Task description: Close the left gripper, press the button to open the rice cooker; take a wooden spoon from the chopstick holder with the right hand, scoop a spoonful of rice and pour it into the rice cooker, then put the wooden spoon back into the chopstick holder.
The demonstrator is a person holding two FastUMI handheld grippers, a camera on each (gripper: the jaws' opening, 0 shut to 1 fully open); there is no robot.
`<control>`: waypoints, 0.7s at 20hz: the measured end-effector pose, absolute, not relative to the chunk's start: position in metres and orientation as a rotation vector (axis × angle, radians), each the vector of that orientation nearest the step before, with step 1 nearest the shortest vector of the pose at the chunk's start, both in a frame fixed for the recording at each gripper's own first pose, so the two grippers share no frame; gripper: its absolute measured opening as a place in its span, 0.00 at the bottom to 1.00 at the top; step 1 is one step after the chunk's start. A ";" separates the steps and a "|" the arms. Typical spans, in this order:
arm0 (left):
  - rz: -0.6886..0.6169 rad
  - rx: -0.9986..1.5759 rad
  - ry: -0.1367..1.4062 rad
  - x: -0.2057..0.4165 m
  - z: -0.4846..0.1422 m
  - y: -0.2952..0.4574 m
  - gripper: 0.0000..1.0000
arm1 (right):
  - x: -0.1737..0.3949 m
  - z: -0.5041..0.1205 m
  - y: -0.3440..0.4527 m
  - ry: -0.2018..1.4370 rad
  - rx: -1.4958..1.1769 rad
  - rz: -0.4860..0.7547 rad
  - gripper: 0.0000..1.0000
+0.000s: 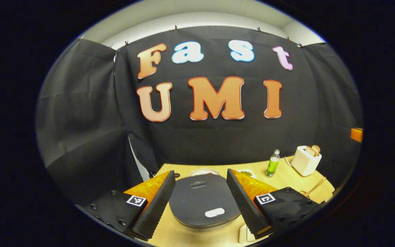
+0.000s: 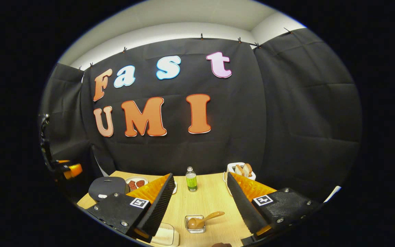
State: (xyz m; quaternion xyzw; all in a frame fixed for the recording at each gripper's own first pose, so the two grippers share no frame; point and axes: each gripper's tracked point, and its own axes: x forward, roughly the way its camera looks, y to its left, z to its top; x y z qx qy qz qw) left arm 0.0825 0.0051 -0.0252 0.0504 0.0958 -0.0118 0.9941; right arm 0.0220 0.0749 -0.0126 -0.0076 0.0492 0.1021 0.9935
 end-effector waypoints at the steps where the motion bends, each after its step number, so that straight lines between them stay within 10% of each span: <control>1: -0.016 0.098 0.166 0.078 -0.004 0.012 1.00 | 0.023 -0.006 0.075 0.089 -0.003 0.205 0.95; 14: 0.037 0.059 0.026 0.056 0.078 0.056 0.98 | 0.033 0.037 0.073 -0.028 -0.046 0.186 0.95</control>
